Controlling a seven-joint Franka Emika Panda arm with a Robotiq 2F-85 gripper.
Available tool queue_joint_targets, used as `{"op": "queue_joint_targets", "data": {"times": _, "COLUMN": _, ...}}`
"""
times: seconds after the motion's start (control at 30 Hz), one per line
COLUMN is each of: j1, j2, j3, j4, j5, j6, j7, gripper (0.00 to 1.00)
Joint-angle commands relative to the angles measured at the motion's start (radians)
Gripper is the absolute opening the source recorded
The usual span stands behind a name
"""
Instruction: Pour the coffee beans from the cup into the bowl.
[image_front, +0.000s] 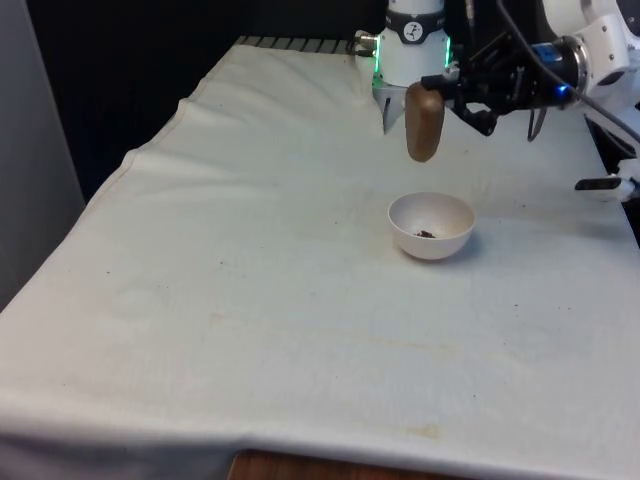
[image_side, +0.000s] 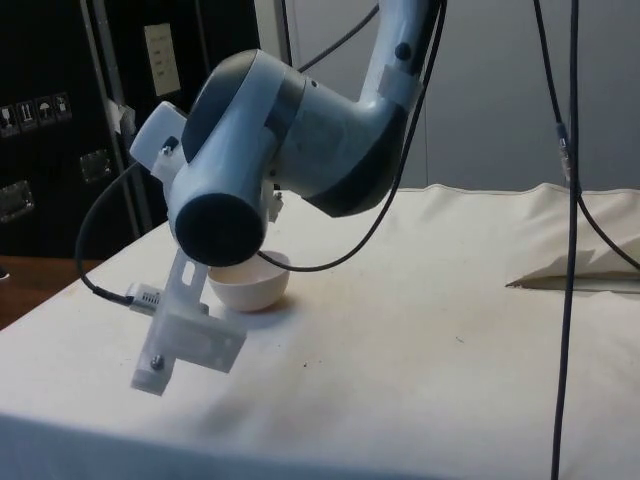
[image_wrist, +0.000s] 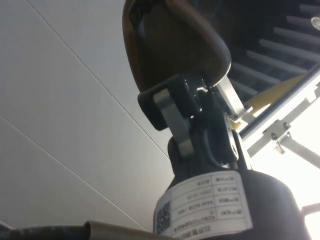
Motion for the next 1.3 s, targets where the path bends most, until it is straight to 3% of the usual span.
{"op": "queue_joint_targets", "data": {"times": 0.0, "j1": 0.002, "j2": -0.002, "j3": -0.003, "j4": -0.006, "j5": -0.008, "j6": -0.004, "j7": -0.007, "gripper": 0.0}}
{"op": "queue_joint_targets", "data": {"times": 0.73, "j1": 0.004, "j2": 0.007, "j3": -0.003, "j4": -0.054, "j5": -0.091, "j6": -0.098, "j7": -0.013, "gripper": 0.0}}
{"op": "queue_joint_targets", "data": {"times": 1.27, "j1": 0.001, "j2": 0.013, "j3": 0.0, "j4": -0.054, "j5": -0.106, "j6": -0.109, "j7": -0.006, "gripper": 0.0}}
